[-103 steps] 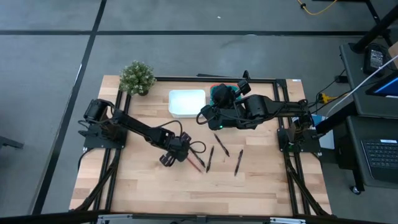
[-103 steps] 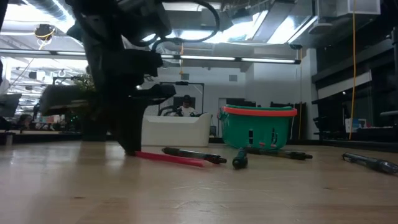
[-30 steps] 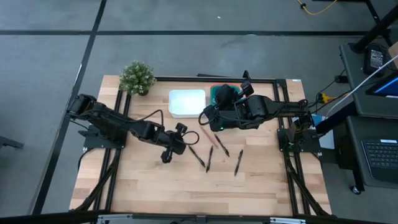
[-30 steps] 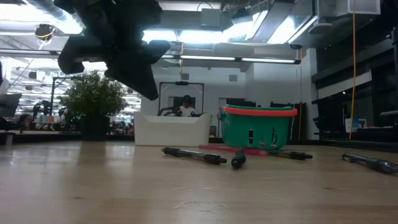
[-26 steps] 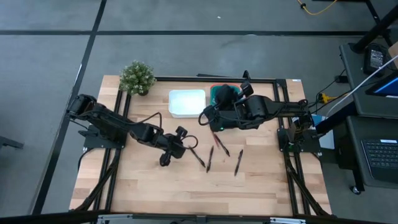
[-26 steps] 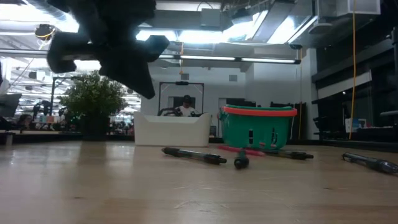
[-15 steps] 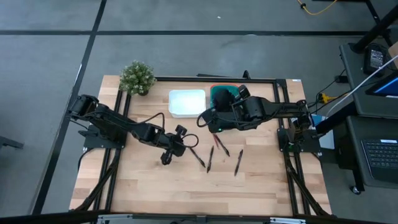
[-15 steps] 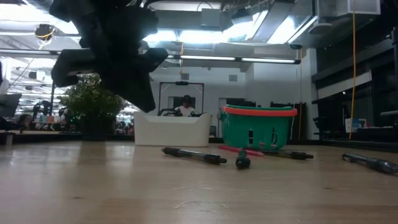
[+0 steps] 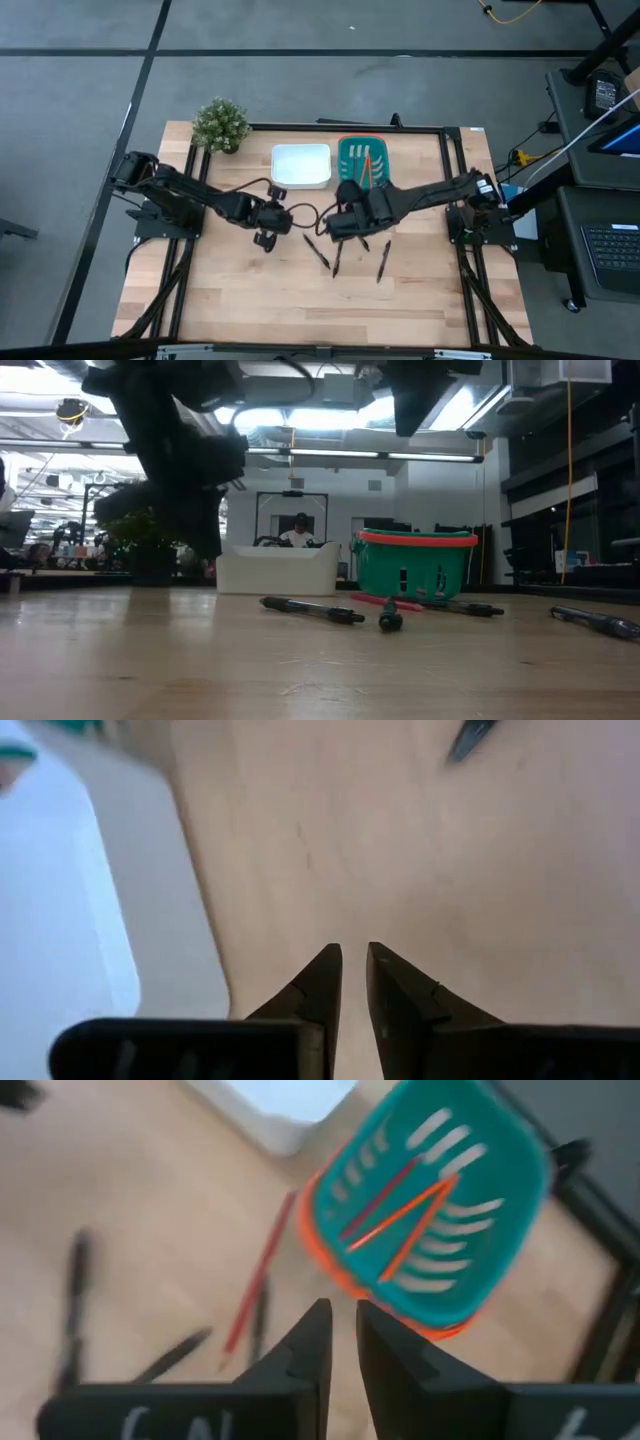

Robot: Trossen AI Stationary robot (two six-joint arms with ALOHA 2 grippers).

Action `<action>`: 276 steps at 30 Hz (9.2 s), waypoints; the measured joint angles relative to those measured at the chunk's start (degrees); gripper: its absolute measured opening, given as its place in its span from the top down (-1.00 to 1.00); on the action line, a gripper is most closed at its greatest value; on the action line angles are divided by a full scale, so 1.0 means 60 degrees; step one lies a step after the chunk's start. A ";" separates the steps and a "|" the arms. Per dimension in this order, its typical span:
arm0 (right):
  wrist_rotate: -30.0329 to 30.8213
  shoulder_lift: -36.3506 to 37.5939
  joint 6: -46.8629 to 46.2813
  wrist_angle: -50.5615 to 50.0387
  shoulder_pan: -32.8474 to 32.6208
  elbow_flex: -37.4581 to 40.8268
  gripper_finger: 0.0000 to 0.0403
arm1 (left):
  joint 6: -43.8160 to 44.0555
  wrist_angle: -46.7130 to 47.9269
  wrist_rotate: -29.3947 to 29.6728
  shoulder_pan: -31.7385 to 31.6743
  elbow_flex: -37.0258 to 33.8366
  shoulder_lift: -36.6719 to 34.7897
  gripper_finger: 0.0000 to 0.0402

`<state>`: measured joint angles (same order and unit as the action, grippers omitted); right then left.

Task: Sort pens & pencils
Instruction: Put the red pencil into the blue bin

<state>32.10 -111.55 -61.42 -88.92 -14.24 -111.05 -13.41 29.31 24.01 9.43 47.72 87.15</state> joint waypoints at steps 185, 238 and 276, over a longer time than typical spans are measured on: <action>-0.3923 -0.1293 -0.2256 0.7666 0.1287 0.5404 0.49 | 0.2997 0.3601 0.4055 -0.1297 0.0000 -0.3293 0.75; -0.3220 -0.1392 -0.1693 0.5529 0.0849 0.3229 0.97 | 0.3007 0.3604 0.4017 -0.1297 0.0000 -0.3289 0.75; -0.3615 -0.1374 -0.1253 0.8663 0.1414 0.4977 0.39 | 0.3070 0.3605 0.3808 -0.1297 0.0000 -0.3289 0.75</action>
<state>10.41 -119.79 -68.94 -36.94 -5.76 -81.19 5.02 50.94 46.85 1.65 47.72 67.42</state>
